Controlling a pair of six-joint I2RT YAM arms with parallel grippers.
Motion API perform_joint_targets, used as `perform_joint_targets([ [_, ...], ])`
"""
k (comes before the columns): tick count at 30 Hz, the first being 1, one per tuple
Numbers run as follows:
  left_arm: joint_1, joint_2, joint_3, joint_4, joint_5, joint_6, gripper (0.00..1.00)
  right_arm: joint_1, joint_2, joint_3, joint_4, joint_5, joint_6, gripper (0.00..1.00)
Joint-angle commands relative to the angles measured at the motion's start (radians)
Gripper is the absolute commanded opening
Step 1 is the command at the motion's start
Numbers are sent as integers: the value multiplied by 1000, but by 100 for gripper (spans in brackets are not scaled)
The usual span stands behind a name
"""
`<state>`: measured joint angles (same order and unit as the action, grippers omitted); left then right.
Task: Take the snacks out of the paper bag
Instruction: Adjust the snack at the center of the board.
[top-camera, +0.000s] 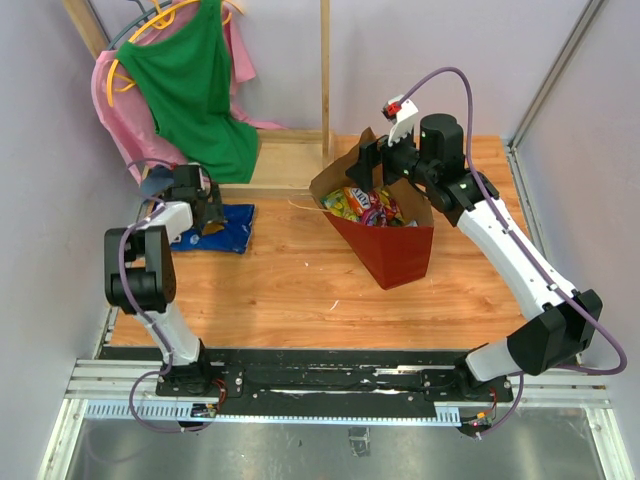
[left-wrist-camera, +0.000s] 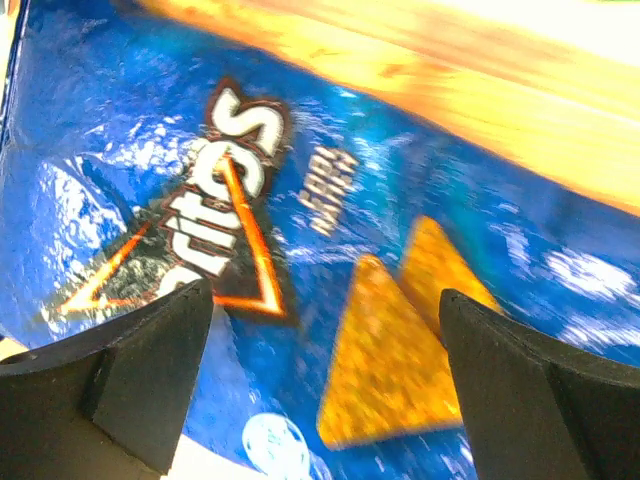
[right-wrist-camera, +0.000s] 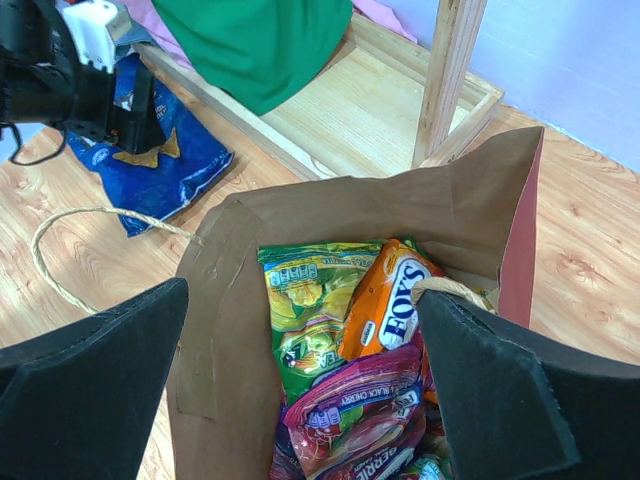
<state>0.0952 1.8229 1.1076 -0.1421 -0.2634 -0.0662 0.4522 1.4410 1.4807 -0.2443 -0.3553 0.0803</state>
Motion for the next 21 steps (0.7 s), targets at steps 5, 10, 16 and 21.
perform_joint_targets([
  [5, -89, -372, 1, -33, 316, -76, 100, 19, -34, -5, 35, 23, -27, 99],
  [10, -270, -490, 62, -43, 310, -76, 100, 27, -16, 55, -26, 124, -20, 99],
  [16, -365, -546, 74, -27, 312, -97, 100, 37, 25, 108, -136, 326, -25, 96],
  [21, -368, -567, 45, -12, 315, -109, 100, 78, 1, 114, -158, 346, -67, 95],
])
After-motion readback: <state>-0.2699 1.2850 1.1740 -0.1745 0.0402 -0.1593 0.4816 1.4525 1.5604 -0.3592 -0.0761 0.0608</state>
